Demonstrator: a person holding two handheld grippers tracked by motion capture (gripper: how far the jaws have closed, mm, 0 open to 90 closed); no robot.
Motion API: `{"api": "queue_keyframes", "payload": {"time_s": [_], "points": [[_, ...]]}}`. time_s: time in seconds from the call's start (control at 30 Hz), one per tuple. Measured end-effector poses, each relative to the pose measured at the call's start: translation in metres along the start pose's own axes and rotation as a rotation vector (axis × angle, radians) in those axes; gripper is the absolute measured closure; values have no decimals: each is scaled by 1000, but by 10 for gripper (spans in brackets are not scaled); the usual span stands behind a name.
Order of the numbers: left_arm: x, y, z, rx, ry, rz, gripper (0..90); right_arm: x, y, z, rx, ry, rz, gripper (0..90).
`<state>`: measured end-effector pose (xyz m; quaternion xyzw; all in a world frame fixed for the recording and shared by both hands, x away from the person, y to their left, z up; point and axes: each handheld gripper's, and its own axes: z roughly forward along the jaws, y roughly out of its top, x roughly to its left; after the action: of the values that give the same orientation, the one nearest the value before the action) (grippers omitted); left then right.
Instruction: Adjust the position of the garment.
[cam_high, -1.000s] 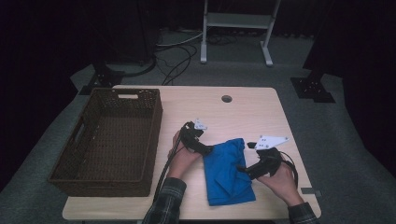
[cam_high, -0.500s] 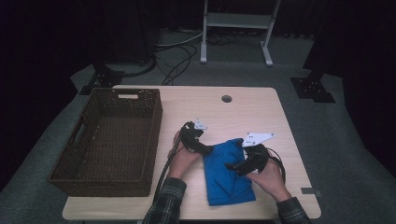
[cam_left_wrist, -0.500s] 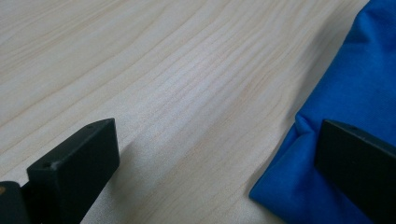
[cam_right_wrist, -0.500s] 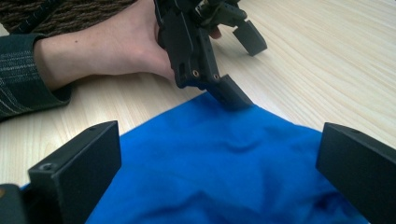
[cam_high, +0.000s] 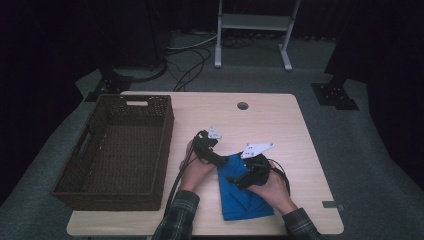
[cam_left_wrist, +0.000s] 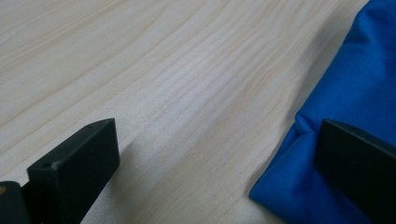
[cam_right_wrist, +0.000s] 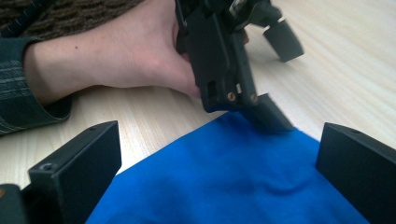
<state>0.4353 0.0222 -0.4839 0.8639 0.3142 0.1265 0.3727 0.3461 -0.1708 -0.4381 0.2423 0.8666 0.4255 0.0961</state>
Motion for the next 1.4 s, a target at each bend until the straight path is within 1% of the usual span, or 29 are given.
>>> {"api": "queue_keyframes", "payload": {"time_s": [0.03,0.07,0.17,0.33,0.43,0.6,0.8,0.97,1.07,1.27,1.4], "points": [[0,0,0,0,0,0,2,0,0,0,0,0,0,0],[0,0,0,0,0,0,2,2,-2,5,9,3,11,0],[0,0,0,0,0,2,2,4,-6,12,19,7,16,0],[0,0,0,-1,0,1,2,8,-9,18,47,-12,7,0],[0,0,0,-1,0,1,2,9,-12,21,71,-32,-1,0],[0,0,0,0,0,2,2,9,-20,20,104,-48,-8,0],[0,0,0,-1,0,1,2,6,-33,11,125,-50,0,0],[0,0,0,-1,0,1,2,4,-42,2,134,-50,-5,0],[0,0,0,0,0,0,2,4,-46,-4,140,-52,-17,0],[0,0,0,1,0,1,2,3,-58,-19,148,-63,-25,0],[0,0,0,1,0,1,2,1,-68,-31,148,-74,-17,0]]}}
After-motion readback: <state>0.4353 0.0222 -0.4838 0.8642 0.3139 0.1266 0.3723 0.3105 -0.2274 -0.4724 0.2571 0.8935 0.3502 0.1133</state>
